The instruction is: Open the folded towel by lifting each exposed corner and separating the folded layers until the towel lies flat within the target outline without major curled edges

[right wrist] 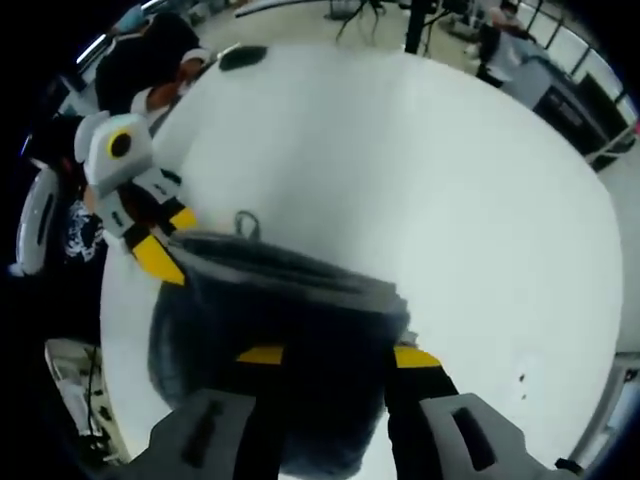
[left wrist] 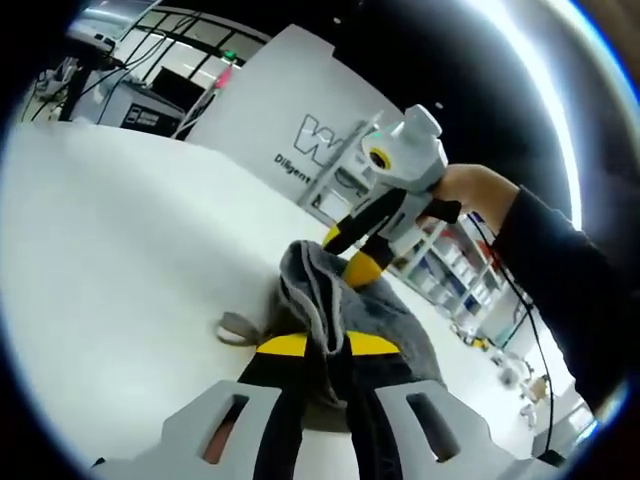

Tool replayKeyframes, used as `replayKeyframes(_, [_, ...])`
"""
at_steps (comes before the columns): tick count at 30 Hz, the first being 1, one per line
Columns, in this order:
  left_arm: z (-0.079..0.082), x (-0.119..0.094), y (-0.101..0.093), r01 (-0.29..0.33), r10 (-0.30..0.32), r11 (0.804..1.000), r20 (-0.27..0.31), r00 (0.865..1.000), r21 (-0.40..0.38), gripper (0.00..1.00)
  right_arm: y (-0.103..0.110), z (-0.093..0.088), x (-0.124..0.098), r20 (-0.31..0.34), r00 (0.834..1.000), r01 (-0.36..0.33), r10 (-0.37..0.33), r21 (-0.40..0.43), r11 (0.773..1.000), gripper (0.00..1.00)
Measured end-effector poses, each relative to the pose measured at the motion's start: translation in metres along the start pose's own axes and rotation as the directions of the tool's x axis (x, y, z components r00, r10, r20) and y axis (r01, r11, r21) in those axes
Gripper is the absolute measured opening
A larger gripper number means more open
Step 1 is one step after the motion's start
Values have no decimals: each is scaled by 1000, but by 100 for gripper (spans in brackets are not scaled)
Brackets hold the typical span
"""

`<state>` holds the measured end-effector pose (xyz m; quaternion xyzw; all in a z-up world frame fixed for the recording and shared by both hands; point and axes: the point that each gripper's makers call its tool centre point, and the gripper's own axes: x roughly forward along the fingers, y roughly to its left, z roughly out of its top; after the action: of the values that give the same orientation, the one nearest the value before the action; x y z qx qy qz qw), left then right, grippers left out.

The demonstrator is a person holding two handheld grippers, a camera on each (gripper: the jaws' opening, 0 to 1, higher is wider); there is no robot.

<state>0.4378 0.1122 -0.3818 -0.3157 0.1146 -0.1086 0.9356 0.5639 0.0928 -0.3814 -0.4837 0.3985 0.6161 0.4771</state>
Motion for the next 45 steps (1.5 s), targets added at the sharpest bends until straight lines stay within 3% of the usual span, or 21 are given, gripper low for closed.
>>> replayKeyframes(7, [0,1,-5,9,-9,1000,7,1000,10,9,22,-1,-11,15,1000,-5,5,-3,1000,15])
replayKeyframes(11, [1,1,-10,27,-27,1000,17,999,9,8,10,0,-20,29,1000,-5,5,-5,1000,12])
replayKeyframes(19, [5,-1,-23,81,-81,997,48,996,10,6,7,1,-22,35,999,-6,7,-16,1000,9])
replayKeyframes(33, [25,-7,-42,155,-153,988,106,982,-2,6,37,7,-32,83,996,34,-32,-20,999,8])
replayKeyframes(45, [38,-9,-70,236,-231,972,141,963,-19,6,22,9,-57,116,991,73,-69,-36,997,9])
